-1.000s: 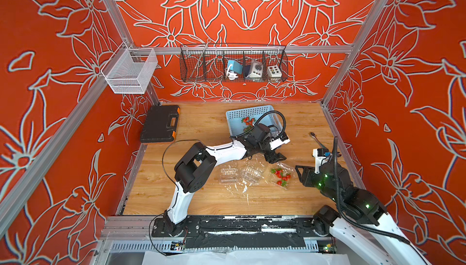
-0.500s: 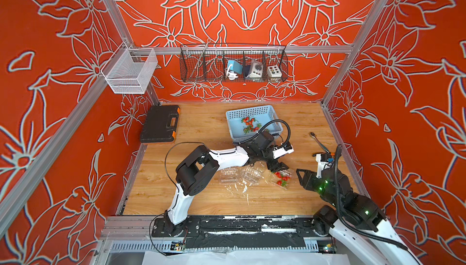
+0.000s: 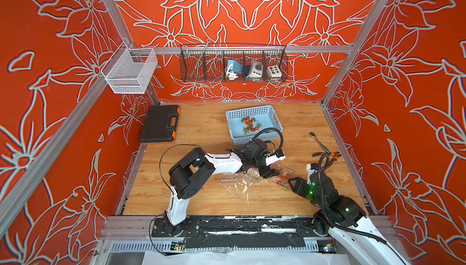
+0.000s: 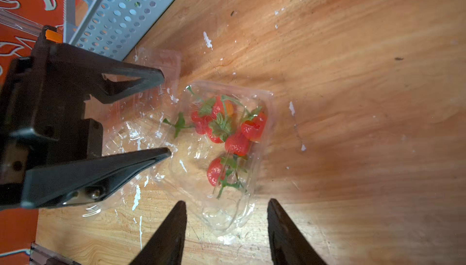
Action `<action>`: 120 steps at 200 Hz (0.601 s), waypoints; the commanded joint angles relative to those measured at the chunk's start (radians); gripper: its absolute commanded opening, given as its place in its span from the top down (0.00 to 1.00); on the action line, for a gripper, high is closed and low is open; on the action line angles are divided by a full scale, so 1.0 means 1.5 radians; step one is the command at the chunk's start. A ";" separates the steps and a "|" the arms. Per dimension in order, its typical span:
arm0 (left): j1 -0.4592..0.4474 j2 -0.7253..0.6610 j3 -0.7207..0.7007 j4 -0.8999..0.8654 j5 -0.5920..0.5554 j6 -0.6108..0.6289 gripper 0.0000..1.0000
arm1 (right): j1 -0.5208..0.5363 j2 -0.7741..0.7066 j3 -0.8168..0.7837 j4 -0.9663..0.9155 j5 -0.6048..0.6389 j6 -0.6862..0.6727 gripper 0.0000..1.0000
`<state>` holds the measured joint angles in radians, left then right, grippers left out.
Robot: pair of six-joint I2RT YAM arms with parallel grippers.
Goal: Pack strawberries into containers
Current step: Close the packing box at the center of the board.
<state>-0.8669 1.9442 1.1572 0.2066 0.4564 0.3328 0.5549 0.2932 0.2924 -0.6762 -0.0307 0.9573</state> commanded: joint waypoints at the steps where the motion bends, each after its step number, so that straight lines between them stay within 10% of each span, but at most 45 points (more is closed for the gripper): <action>1: -0.003 -0.013 -0.001 0.027 0.007 0.002 0.29 | -0.005 -0.008 -0.018 0.029 -0.017 0.033 0.46; 120: -0.005 0.007 -0.040 0.030 -0.004 0.004 0.30 | -0.029 -0.068 -0.075 0.029 -0.025 0.073 0.46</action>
<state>-0.8707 1.9442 1.1141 0.2306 0.4488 0.3325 0.5247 0.2207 0.2020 -0.6212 -0.0708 1.0313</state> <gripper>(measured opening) 0.703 0.536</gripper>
